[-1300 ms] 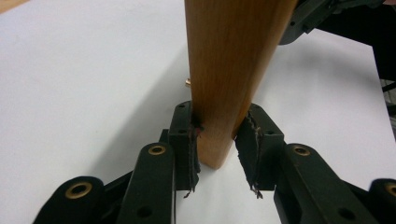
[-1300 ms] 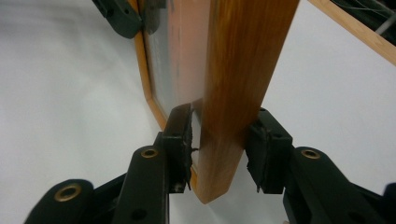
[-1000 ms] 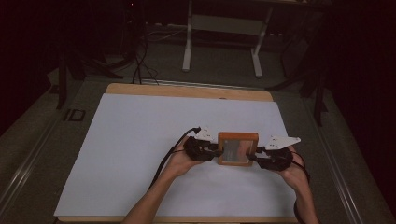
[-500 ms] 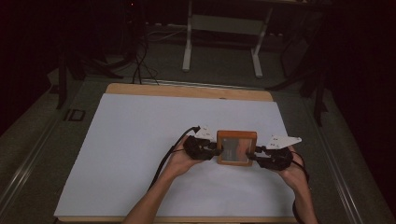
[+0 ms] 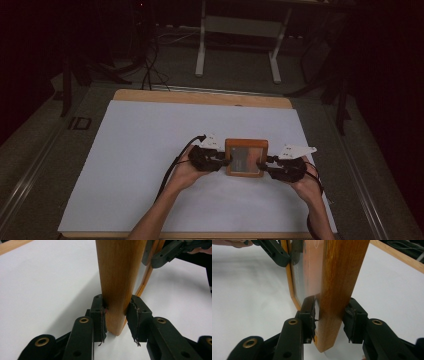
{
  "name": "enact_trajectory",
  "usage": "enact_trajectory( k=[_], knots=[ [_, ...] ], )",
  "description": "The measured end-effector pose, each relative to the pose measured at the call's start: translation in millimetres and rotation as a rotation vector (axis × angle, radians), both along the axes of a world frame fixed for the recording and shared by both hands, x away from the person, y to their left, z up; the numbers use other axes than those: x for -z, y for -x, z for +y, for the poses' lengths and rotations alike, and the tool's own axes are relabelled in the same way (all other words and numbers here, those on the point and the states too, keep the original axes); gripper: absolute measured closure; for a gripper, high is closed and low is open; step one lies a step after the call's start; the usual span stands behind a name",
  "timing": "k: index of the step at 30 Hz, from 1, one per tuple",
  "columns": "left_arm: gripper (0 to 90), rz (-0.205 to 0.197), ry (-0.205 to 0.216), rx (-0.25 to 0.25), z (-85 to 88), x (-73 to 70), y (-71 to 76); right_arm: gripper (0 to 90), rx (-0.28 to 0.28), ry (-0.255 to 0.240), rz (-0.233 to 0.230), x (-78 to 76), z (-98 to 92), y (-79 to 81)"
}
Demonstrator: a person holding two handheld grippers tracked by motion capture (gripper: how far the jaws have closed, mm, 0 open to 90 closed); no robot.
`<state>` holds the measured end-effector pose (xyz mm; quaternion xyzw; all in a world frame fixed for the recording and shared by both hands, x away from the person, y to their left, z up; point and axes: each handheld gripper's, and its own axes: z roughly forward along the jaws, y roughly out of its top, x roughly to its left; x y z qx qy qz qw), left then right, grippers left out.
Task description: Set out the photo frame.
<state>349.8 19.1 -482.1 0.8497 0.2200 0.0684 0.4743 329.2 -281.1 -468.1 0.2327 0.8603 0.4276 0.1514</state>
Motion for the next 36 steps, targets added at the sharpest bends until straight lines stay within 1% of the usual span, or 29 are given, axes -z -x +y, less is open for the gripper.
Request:
enact_trajectory(
  k=[4, 6, 11, 19, 25, 28, 29, 34, 36],
  knots=[
    [68.2, 0.002, 0.008, -0.024, 9.6, -1.6, 5.2, 63.8, -0.012, -0.018, 0.004, -1.0, 7.9, -0.3],
    [68.2, 0.002, 0.007, -0.036, 14.1, -1.6, 7.7, 63.8, -0.019, -0.027, 0.014, 0.0, 12.1, -0.8],
    [68.2, 0.01, 0.009, -0.055, 23.5, -1.9, 11.9, 63.8, -0.031, -0.036, 0.025, 1.7, 21.6, -1.7],
    [68.1, 0.012, 0.004, -0.072, 34.4, -5.5, 17.5, 63.8, -0.04, -0.056, 0.042, 1.4, 32.1, -1.0],
    [68.1, 0.029, -0.002, -0.084, 43.2, -6.4, 21.0, 63.7, -0.049, -0.064, 0.054, 2.3, 38.7, -0.9],
    [68.2, 0.034, -0.008, -0.088, 48.4, -6.4, 22.5, 63.7, -0.055, -0.071, 0.072, 3.9, 44.9, -1.1],
    [68.1, 0.034, -0.008, -0.088, 48.4, -6.4, 22.5, 63.7, -0.055, -0.071, 0.072, 3.9, 44.9, -1.1],
    [68.1, 0.048, 0.003, -0.103, 59.2, -5.4, 26.6, 63.6, -0.062, -0.08, 0.087, 5.5, 54.5, -1.0],
    [68.1, 0.048, 0.003, -0.114, 62.8, -5.0, 29.4, 63.6, -0.065, -0.092, 0.095, 7.2, 58.2, -0.8]
  ],
)
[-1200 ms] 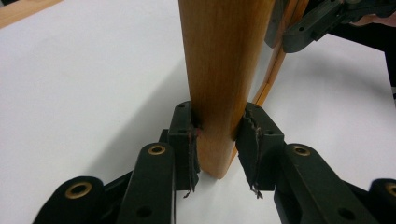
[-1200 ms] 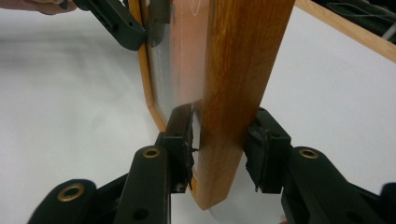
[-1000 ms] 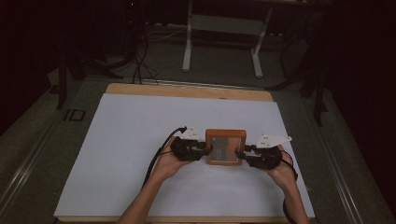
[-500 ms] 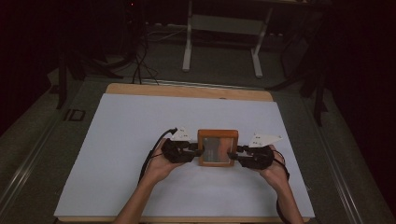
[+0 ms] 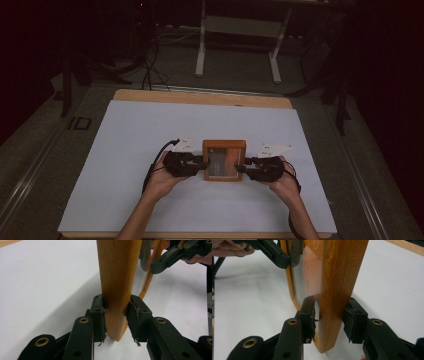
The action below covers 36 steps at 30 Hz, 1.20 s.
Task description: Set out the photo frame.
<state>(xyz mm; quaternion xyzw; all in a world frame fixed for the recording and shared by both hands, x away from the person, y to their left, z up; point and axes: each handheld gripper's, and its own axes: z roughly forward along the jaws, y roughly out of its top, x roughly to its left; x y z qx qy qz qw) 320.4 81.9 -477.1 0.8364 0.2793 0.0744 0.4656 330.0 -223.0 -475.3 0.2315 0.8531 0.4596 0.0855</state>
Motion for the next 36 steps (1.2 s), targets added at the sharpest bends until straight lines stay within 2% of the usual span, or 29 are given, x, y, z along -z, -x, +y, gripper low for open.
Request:
enact_trajectory(
  k=[17, 21, 36],
  knots=[
    [67.9, 0.028, 0.036, -0.058, 30.8, 5.6, 15.4, 63.4, -0.02, -0.041, 0.071, 9.5, 28.8, 2.6],
    [67.5, 0.038, 0.045, -0.083, 37.8, 8.2, 17.0, 63.4, -0.019, -0.047, 0.094, 13.0, 37.0, 1.4],
    [67.3, 0.063, 0.062, -0.109, 55.9, 10.8, 20.0, 63.7, -0.025, -0.067, 0.138, 18.4, 54.5, 1.1]
  ],
)
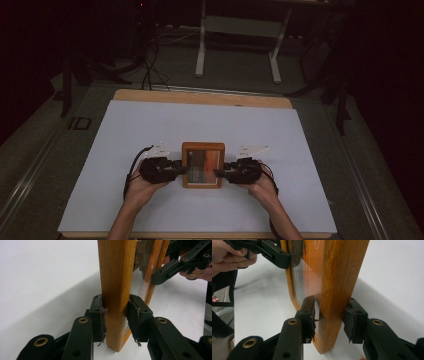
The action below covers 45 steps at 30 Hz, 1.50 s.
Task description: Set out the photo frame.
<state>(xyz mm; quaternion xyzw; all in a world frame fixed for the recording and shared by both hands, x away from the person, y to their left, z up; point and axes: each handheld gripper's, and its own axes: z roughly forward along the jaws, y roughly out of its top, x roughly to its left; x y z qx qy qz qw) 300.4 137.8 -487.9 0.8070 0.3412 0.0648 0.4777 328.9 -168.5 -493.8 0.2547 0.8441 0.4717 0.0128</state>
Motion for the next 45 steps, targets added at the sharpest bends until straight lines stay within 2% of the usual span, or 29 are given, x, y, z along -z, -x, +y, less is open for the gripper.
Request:
enact_trajectory(
  k=[5, 12, 15, 22, 26, 45],
  knots=[
    [67.0, 0.003, 0.005, -0.01, 1.3, 0.1, -0.9, 64.2, 0.003, -0.014, 0.027, 2.9, 1.0, -0.8],
    [66.8, 0.021, 0.013, -0.032, 0.4, 0.6, -2.9, 64.0, 0.007, -0.023, 0.036, 4.2, 0.9, -3.0],
    [66.4, 0.021, 0.013, -0.059, -1.2, 2.1, -5.3, 63.7, 0.018, -0.024, 0.041, 5.0, 1.3, -5.3],
    [65.9, 0.022, 0.011, -0.078, -1.7, 3.0, -7.6, 63.4, 0.027, -0.022, 0.042, 5.0, 2.4, -7.5],
    [66.1, 0.015, -0.006, -0.075, -3.0, 1.8, -5.6, 63.0, 0.025, -0.015, 0.038, 4.5, 2.9, -7.4],
    [66.6, 0.015, -0.025, -0.085, -5.9, 0.0, -1.8, 62.3, 0.017, -0.028, 0.032, 6.4, 0.8, -8.8]
  ],
)
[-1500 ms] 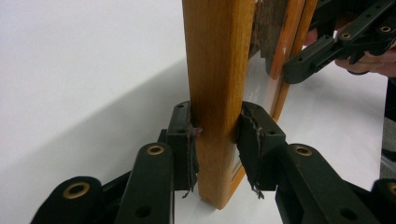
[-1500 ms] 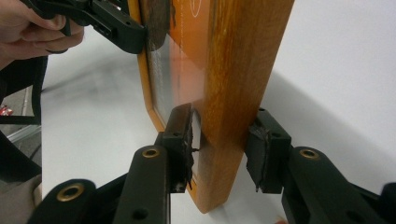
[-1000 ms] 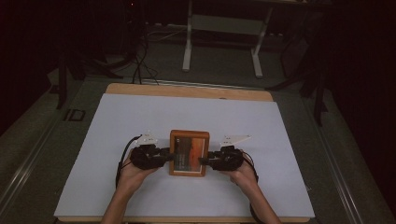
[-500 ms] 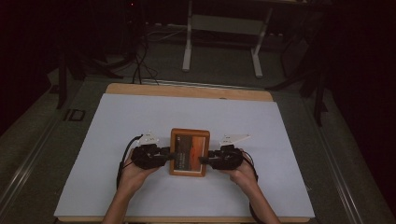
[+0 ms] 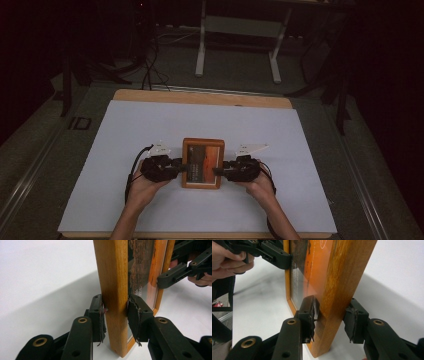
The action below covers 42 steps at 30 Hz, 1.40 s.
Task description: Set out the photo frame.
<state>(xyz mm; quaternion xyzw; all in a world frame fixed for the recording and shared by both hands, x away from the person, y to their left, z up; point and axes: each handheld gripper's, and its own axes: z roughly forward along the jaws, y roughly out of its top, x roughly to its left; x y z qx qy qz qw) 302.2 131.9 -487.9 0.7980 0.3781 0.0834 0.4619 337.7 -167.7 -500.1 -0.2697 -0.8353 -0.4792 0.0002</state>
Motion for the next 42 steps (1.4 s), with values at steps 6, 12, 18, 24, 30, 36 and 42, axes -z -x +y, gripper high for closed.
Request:
enact_trajectory(
  k=[6, 12, 18, 24, 30, 36, 42],
  knots=[
    [66.6, 0.004, 0.0, -0.001, -0.3, 0.3, 0.6, 62.2, 0.004, -0.009, 0.003, -0.5, -0.4, -0.4],
    [66.6, 0.006, 0.002, 0.001, -0.2, 0.8, 0.6, 62.2, 0.004, -0.016, 0.003, -0.2, -0.9, -0.6],
    [66.6, 0.009, 0.025, 0.012, 2.4, 3.8, -0.5, 62.3, 0.006, -0.013, -0.01, 1.0, -1.7, 1.0],
    [62.3, 0.016, 0.051, 0.016, 6.7, 7.2, -1.6, 54.7, -0.003, -0.006, -0.003, 3.3, -4.9, 2.2],
    [58.0, 0.012, 0.068, 0.011, 10.8, 6.8, -0.8, 50.4, -0.009, -0.019, -0.012, -0.5, -8.7, 3.3],
    [54.8, -0.003, 0.09, -0.009, 20.4, 1.7, 1.3, 47.2, 0.002, -0.026, -0.022, -6.2, -17.3, 5.1],
    [50.7, -0.034, 0.115, -0.075, 39.4, -6.9, 2.5, 43.1, 0.064, -0.061, -0.032, -16.5, -41.1, 2.8]
  ],
)
